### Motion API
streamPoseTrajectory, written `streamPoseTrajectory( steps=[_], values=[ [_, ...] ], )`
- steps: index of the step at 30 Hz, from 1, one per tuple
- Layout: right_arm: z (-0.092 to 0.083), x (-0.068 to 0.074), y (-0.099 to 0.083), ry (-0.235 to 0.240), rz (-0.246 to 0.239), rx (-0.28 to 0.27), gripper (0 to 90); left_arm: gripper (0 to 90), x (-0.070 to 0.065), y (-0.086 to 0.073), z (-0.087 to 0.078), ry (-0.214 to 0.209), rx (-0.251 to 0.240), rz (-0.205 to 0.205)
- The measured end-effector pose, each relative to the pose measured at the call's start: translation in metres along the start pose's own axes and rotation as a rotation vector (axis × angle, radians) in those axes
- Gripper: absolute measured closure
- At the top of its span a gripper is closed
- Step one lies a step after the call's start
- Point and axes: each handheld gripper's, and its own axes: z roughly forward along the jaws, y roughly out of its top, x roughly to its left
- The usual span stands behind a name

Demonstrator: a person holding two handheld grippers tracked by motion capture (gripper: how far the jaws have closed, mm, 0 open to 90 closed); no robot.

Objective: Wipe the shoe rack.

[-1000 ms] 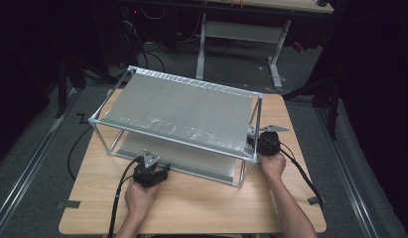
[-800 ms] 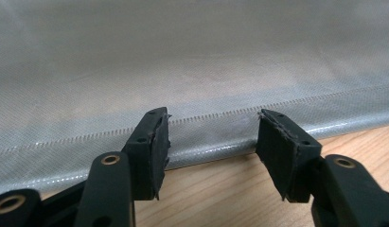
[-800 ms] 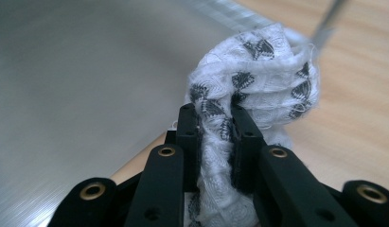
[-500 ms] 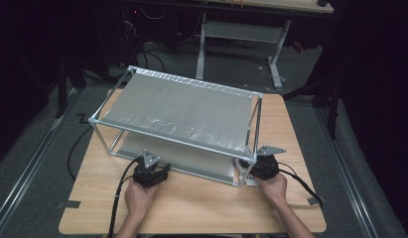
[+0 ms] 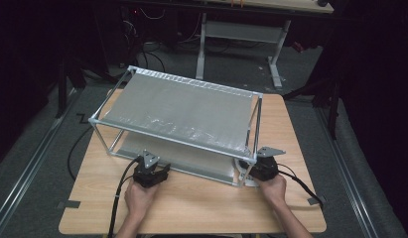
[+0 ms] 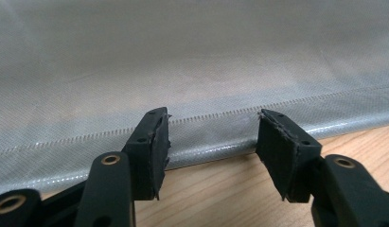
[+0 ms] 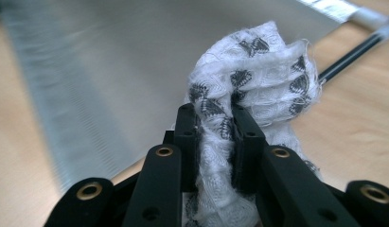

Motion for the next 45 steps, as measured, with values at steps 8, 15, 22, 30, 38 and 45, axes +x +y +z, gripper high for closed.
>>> streamPoseTrajectory(
  steps=[8,15,22,30,38,45],
  values=[
    [0.019,-0.034,0.016,-0.046,0.123,-0.046,75.3,45.0,0.000,0.000,0.000,-0.004,-0.001,0.001],
    [0.029,-0.055,0.029,-0.132,0.149,-0.046,75.5,45.4,0.000,0.000,0.000,-0.009,-0.003,0.002],
    [0.034,-0.073,0.034,-0.162,0.245,-0.068,76.1,45.6,0.000,0.000,0.000,-0.013,-0.003,0.003],
    [0.034,-0.081,0.054,-0.196,0.253,-0.056,76.4,45.7,-0.001,0.000,0.000,-0.011,0.001,0.013],
    [0.028,-0.086,0.071,-0.207,0.279,-0.089,76.7,46.4,0.000,0.000,0.000,-0.021,0.004,0.015],
    [0.004,-0.086,0.093,-0.208,0.236,-0.162,76.7,46.5,0.000,0.000,0.000,-0.023,0.004,0.016]
  ],
)
